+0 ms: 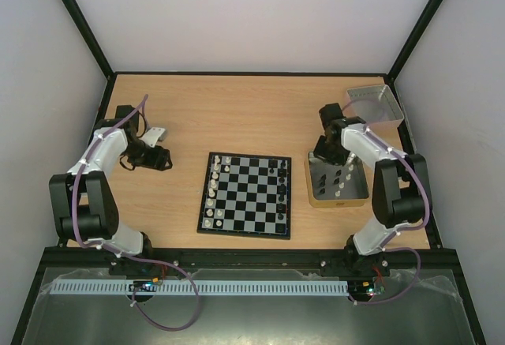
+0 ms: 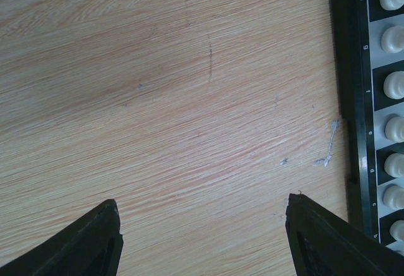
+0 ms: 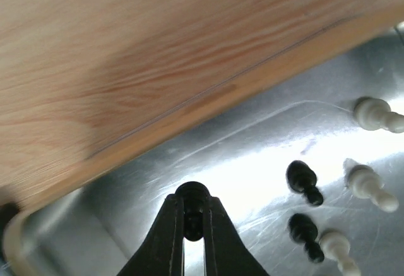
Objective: Set up the chess pieces on the board
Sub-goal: Pick up the chess piece from the storage box, then place the chess piece on the chessboard.
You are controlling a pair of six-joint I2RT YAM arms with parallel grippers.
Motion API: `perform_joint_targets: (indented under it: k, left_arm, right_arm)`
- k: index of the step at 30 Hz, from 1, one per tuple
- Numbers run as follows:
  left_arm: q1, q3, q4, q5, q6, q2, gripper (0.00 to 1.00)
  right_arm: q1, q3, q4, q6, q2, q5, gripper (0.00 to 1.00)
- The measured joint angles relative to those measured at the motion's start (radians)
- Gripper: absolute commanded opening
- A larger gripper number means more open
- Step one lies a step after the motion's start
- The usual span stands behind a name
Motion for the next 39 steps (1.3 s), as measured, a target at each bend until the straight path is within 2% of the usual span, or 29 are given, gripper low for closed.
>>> perform_joint_targets:
  k: [2, 9, 18, 26, 39]
  left_arm:
    - [0.000, 0.000, 0.000, 0.000, 0.000, 0.000, 0.71]
    - [0.000, 0.000, 0.000, 0.000, 0.004, 0.000, 0.71]
    - [0.000, 0.000, 0.006, 0.001, 0.007, 0.015, 0.71]
    - [-0.002, 0.000, 0.019, 0.022, -0.003, 0.027, 0.71]
    - [-0.006, -0.002, 0.047, 0.041, -0.014, 0.027, 0.71]
  right_arm:
    - [0.047, 0.042, -0.035, -0.001, -0.019, 0.031, 0.02]
    - [0.341, 0.212, -0.146, 0.042, -0.061, 0.065, 0.02]
    - [0.518, 0.274, -0.217, 0.137, -0.031, 0.026, 0.02]
    - [0.569, 0.274, -0.221, 0.166, 0.041, -0.031, 0.02]
    - [0.574, 0.311, -0.242, 0.161, 0.149, -0.048, 0.02]
